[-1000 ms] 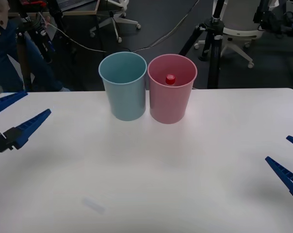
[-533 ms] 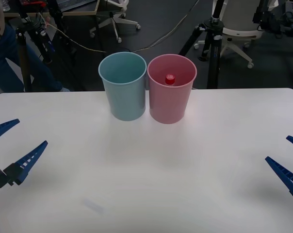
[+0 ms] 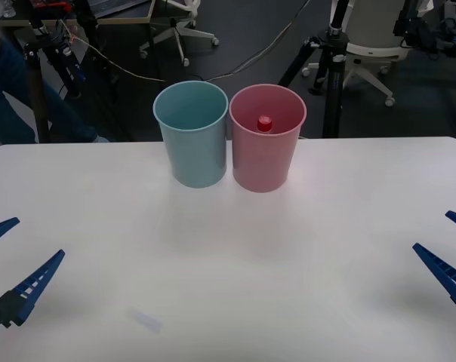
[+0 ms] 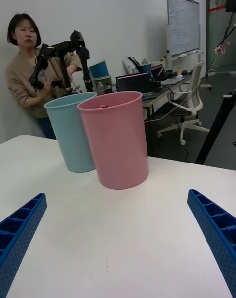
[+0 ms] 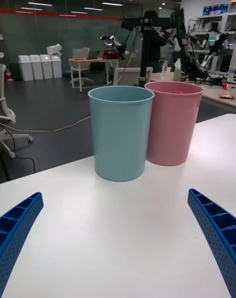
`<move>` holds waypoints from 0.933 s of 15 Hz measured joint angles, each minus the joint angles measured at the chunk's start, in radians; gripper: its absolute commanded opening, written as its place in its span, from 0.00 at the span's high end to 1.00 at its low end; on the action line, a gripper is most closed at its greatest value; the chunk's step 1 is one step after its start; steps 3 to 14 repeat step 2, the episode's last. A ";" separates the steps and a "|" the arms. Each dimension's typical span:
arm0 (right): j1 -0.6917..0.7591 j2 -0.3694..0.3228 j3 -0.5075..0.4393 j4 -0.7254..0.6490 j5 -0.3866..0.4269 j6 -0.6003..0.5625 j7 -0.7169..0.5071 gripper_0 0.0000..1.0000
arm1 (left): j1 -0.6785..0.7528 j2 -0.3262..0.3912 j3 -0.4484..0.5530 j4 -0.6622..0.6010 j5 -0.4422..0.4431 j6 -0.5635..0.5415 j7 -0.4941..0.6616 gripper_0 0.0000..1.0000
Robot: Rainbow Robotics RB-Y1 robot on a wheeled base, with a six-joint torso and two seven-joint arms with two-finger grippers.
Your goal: Grasp the object on the table and drop it into the matching bin: aluminum can to the light blue bin, PET bottle to the pink bin.
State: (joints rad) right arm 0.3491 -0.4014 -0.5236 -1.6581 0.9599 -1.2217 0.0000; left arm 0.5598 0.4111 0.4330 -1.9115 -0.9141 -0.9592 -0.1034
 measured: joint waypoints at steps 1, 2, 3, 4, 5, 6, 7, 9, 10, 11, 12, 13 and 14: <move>0.000 0.000 0.000 0.000 0.000 0.000 0.000 0.00 | 0.004 0.000 0.000 0.000 0.001 0.000 -0.001 0.00; 0.000 0.000 0.000 0.000 0.000 0.000 0.000 0.00 | 0.005 0.000 0.000 0.000 0.001 0.000 -0.001 0.00; 0.000 0.000 0.000 0.000 0.000 0.000 0.000 0.00 | 0.005 0.000 0.000 0.000 0.001 0.000 -0.001 0.00; 0.000 0.000 0.000 0.000 0.000 0.000 0.000 0.00 | 0.005 0.000 0.000 0.000 0.001 0.000 -0.001 0.00; 0.000 0.000 0.000 0.000 0.000 0.000 0.000 0.00 | 0.005 0.000 0.000 0.000 0.001 0.000 -0.001 0.00; 0.000 0.000 0.000 0.000 0.000 0.000 0.000 0.00 | 0.005 0.000 0.000 0.000 0.001 0.000 -0.001 0.00; 0.000 0.000 0.000 0.000 0.000 0.000 0.000 0.00 | 0.005 0.000 0.000 0.000 0.001 0.000 -0.001 0.00; 0.000 0.000 0.000 0.000 0.000 0.000 0.000 0.00 | 0.005 0.000 0.000 0.000 0.001 0.000 -0.001 0.00; 0.000 0.000 0.000 0.000 0.000 0.000 0.000 0.00 | 0.005 0.000 0.000 0.000 0.001 0.000 -0.001 0.00; 0.000 0.000 0.000 0.000 0.000 0.000 0.000 0.00 | 0.005 0.000 0.000 0.000 0.001 0.000 -0.001 0.00; 0.000 0.000 0.000 0.000 0.000 0.000 0.000 0.00 | 0.005 0.000 0.000 0.000 0.001 0.000 -0.001 0.00; 0.000 0.000 0.000 0.000 0.000 0.000 0.000 0.00 | 0.005 0.000 0.000 0.000 0.001 0.000 -0.001 0.00; 0.000 0.000 0.000 0.000 0.000 0.000 0.000 0.00 | 0.005 0.000 0.000 0.000 0.001 0.000 -0.001 0.00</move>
